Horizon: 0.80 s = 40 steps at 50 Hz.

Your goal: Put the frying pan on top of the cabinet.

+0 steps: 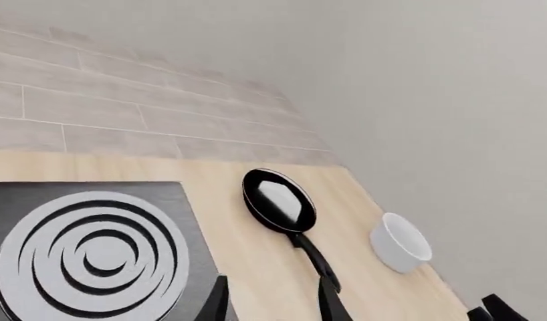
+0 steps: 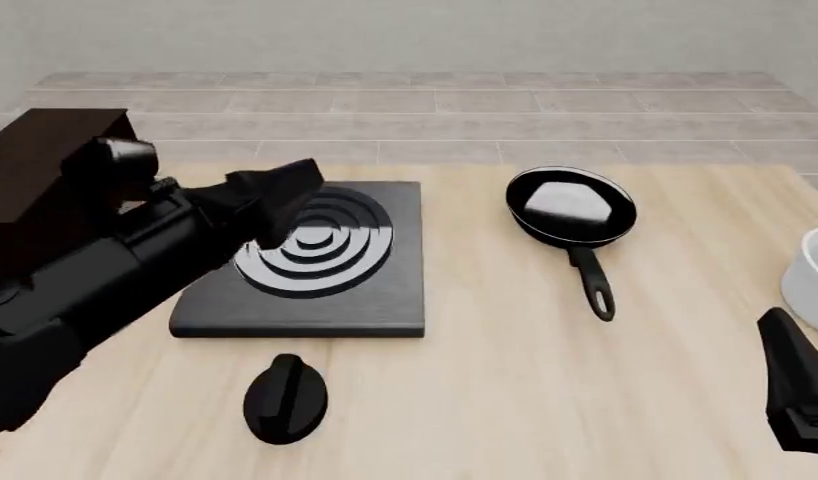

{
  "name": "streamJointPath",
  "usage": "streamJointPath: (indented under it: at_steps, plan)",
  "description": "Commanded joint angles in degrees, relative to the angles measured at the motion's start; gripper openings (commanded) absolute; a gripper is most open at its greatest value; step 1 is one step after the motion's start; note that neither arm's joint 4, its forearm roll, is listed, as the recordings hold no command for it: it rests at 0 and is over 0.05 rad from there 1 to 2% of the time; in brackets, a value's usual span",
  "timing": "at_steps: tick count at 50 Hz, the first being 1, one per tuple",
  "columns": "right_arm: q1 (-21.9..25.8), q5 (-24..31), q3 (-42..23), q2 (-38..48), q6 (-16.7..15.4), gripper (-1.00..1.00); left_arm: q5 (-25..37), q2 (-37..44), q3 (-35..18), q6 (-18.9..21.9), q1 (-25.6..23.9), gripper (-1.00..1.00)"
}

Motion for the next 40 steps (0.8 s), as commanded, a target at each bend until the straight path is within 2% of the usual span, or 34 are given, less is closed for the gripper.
streamJointPath:
  at_steps: [1, 8, 20, 34, 40]
  plan:
    - [0.00, 0.01, -0.01, 0.00, 0.02, 1.00, -2.16, 8.86, -4.63, -4.58, -4.84, 1.00]
    - [-0.02, 0.05, 0.00, 0.00, 0.15, 1.00, -2.97, 13.27, -7.54, -6.45, -6.87, 1.00]
    - [-0.05, 0.17, 0.00, 0.02, 0.53, 1.00, -5.19, 21.59, -11.64, -9.40, -7.12, 1.00]
    - [-0.15, 0.08, 0.00, 0.00, 0.41, 1.00, -3.84, 30.26, -17.78, -11.55, -9.80, 1.00]
    - [-0.13, 0.11, 0.01, 0.00, 0.38, 1.00, -1.89, 32.62, -20.81, -11.53, -13.01, 1.00]
